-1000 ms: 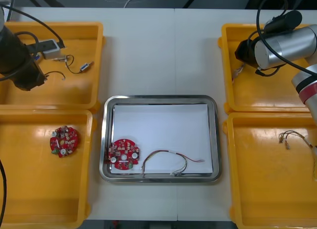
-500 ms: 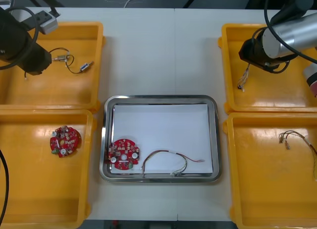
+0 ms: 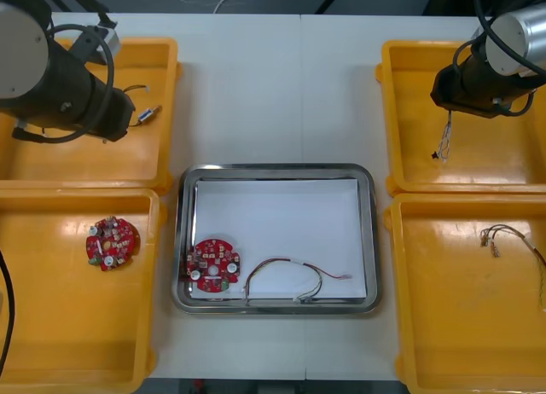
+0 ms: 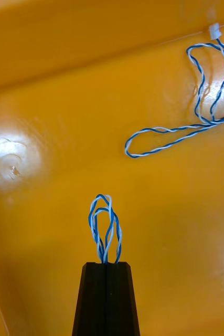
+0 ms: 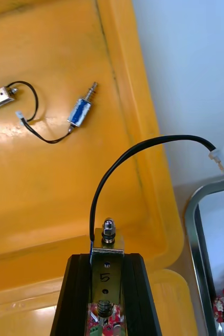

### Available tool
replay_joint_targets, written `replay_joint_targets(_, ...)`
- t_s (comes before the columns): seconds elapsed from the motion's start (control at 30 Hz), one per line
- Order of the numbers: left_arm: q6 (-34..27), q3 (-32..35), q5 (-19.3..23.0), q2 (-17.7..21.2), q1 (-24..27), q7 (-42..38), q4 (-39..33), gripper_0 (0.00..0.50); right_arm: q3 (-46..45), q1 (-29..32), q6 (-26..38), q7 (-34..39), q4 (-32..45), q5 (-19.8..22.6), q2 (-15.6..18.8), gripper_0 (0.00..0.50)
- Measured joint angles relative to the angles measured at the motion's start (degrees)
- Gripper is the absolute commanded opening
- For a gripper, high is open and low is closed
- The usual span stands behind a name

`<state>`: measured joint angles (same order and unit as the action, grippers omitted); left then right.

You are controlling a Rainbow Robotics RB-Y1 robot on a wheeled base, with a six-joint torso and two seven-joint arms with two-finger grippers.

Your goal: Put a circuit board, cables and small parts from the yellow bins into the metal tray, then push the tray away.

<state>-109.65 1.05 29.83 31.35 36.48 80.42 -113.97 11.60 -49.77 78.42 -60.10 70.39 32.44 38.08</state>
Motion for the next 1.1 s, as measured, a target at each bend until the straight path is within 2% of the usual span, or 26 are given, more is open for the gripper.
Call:
replay_joint_targets(0.13,0.0,-2.18,0.1,-0.01,-1.0,-0.01,-1.69,0.0,-0.58,0.51,0.09,-3.86,0.0,2.54,1.57,0.0)
replay_joint_targets(0.3,0.0,-5.89,-1.09,-0.48,-2.38,-0.91,-3.56,0.0,-2.01,1.75,0.11,-8.46,0.02,3.76,2.85,0.0)
replay_joint_targets(0.4,0.0,-8.46,-3.34,-1.34,-3.18,-5.41,-4.4,0.0,-2.18,2.35,0.11,-8.47,0.03,3.99,3.63,0.0)
replay_joint_targets(0.57,0.0,-12.51,-7.38,-3.46,-4.42,-19.17,-5.53,0.0,-2.29,3.08,0.12,-8.47,0.05,4.47,4.54,0.006)
replay_joint_targets(0.6,0.0,-13.23,-8.03,-3.94,-4.73,-21.33,-5.75,0.0,-2.29,3.19,0.12,-8.47,0.05,4.53,4.65,0.025)
replay_joint_targets(0.67,0.0,-14.34,-8.92,-4.81,-5.3,-24.02,-6.1,0.0,-2.3,3.37,0.12,-8.47,0.05,4.61,4.81,0.132)
replay_joint_targets(0.73,0.0,-15.35,-9.95,-5.72,-5.86,-24.21,-6.36,0.0,-2.3,3.49,0.12,-8.48,0.06,4.8,4.91,0.388)
replay_joint_targets(0.77,0.0,-15.86,-10.51,-6.14,-6.17,-24.22,-6.42,0.0,-2.3,3.51,0.12,-8.48,0.06,4.88,4.94,0.451)
replay_joint_targets(0.83,0.0,-17.09,-12.14,-6.97,-6.86,-24.22,-6.46,0.0,-2.3,3.52,0.12,-8.49,0.06,4.98,4.96,0.495)
replay_joint_targets(1.1,0.0,-22.3,-18.49,-9.59,-9.58,-24.24,-6.47,0.0,-2.3,3.55,0.12,-8.67,0.07,5.48,4.97,0.5)
